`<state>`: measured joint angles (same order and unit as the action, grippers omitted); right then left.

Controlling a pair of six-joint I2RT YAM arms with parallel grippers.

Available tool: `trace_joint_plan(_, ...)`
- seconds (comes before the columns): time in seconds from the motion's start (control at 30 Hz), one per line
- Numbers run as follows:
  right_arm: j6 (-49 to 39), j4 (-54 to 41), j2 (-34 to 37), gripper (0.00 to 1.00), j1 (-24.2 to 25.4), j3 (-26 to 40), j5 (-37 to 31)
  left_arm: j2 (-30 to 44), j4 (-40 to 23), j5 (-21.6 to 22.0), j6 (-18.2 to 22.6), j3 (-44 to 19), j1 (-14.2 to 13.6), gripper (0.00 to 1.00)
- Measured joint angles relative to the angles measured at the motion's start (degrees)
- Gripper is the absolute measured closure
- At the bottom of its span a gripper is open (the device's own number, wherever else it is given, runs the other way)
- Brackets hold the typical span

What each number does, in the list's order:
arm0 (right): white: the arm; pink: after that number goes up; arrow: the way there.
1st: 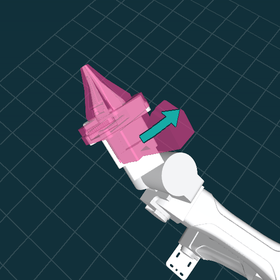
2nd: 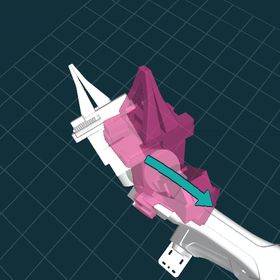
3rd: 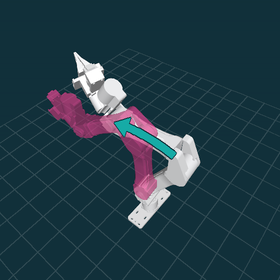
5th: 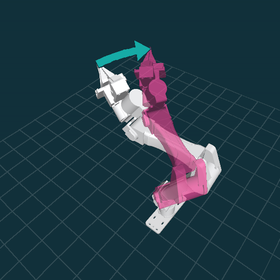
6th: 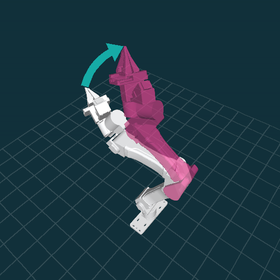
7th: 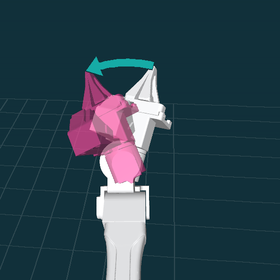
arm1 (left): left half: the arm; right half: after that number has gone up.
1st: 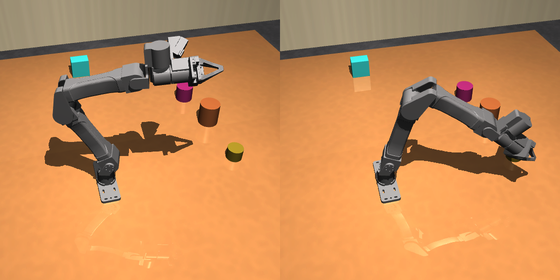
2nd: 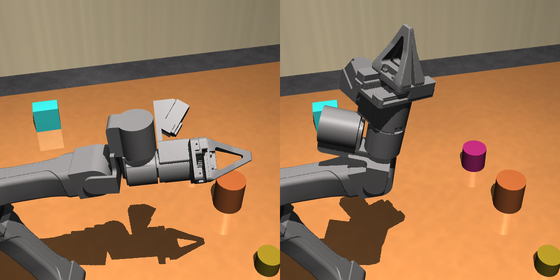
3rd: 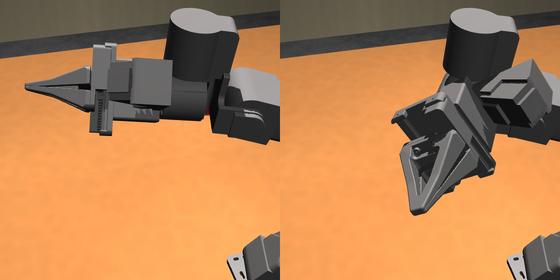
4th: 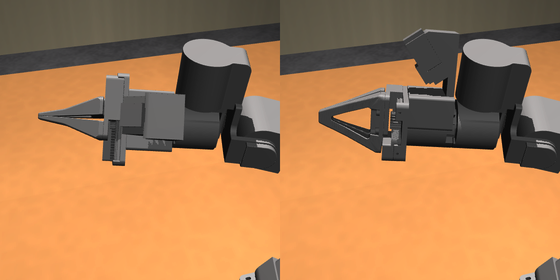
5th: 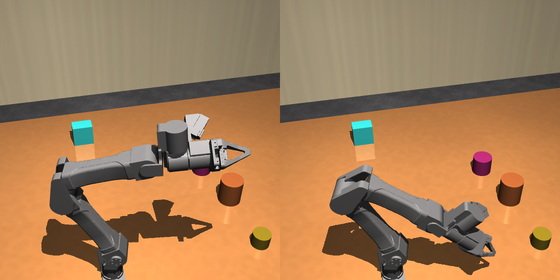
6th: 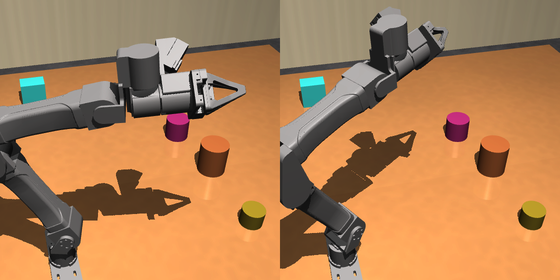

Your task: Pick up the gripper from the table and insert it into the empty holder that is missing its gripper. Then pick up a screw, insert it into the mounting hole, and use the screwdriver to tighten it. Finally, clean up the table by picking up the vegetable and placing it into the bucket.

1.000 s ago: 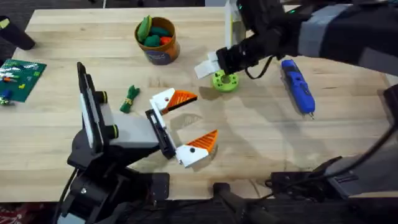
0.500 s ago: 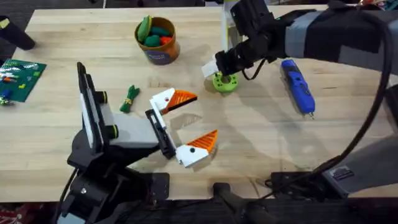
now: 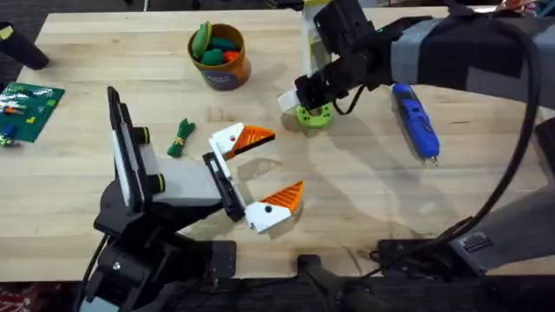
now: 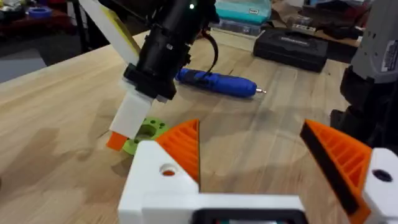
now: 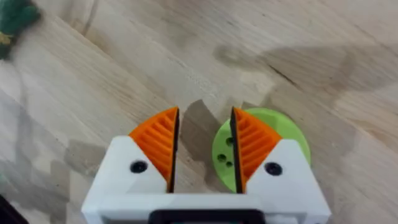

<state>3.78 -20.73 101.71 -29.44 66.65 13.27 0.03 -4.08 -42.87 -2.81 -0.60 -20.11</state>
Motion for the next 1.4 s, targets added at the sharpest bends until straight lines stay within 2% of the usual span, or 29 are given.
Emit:
trace_joint_plan(0.4,-0.76,0.64,1.92,0.491,-0.13,0.37,-2.36,0.01,-0.01,0.0,0.0,0.0,-0.01,0.016)
trace_joint_plan(0.6,-0.95,0.65,1.92,0.533,-0.12,0.39,-3.54,0.0,-0.01,0.0,0.0,0.0,0.0,0.016)
trace_joint_plan(1.4,-1.3,-0.02,1.92,0.55,-3.03,0.7,-11.99,0.01,0.0,0.0,0.0,0.0,0.01,0.016)
